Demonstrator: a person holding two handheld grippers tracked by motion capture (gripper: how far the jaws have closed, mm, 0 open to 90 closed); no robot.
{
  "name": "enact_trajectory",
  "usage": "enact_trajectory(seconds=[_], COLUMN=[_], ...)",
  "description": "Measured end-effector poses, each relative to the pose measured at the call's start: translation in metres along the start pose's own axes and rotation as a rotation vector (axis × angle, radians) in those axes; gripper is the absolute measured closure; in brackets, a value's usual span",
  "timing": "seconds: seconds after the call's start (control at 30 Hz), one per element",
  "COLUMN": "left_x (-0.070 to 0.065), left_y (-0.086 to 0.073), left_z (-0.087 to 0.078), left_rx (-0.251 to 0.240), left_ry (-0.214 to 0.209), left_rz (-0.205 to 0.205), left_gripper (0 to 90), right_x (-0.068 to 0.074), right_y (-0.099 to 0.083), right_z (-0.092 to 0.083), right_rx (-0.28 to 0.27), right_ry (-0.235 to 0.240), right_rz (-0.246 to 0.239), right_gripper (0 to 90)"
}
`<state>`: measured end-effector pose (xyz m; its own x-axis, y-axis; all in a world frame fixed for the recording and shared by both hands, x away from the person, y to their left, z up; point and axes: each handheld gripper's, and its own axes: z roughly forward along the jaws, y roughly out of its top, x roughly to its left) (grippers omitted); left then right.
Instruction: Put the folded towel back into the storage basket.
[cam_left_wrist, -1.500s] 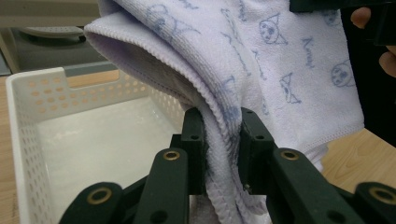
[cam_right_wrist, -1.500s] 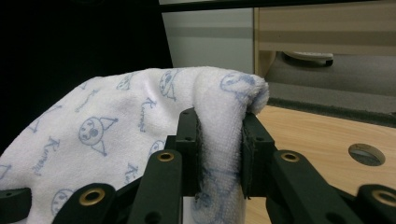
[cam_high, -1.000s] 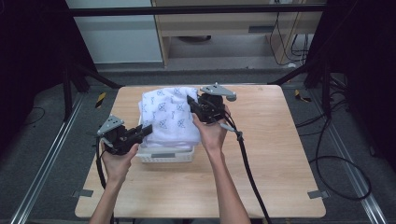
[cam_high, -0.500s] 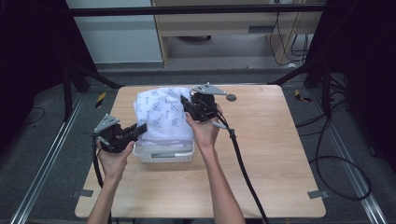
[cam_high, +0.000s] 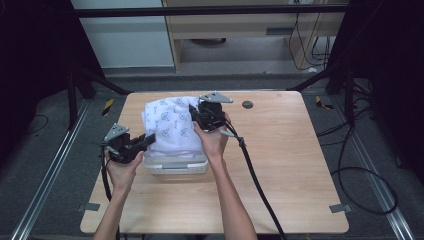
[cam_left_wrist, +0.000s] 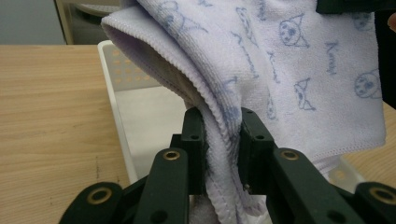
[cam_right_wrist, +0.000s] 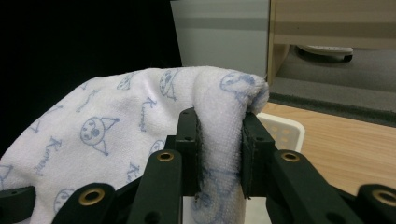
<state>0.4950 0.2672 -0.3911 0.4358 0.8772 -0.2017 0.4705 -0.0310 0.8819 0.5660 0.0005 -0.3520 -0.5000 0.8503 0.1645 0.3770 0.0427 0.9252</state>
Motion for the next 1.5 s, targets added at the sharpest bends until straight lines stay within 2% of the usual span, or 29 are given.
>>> enact_trajectory(seconds=[0.2,0.9,1.4,1.5], left_x=[0.003,0.009,0.010,0.009], left_y=[-0.005,-0.020,-0.028,-0.030], left_z=[0.007,0.028,0.040,0.043], left_rx=[0.025,0.098,0.153,0.166], left_ry=[0.013,0.041,0.061,0.067], left_rz=[0.000,0.007,0.014,0.020], left_gripper=[74.2,74.1,73.9,73.8], right_x=[-0.003,-0.005,-0.012,-0.015], right_y=[-0.010,-0.032,-0.049,-0.055], right_z=[0.011,0.034,0.047,0.051], right_rx=[0.019,0.098,0.141,0.168], right_ry=[-0.005,-0.043,-0.058,-0.067], right_rz=[0.017,-0.013,-0.012,-0.018], right_gripper=[73.0,72.6,71.5,71.2])
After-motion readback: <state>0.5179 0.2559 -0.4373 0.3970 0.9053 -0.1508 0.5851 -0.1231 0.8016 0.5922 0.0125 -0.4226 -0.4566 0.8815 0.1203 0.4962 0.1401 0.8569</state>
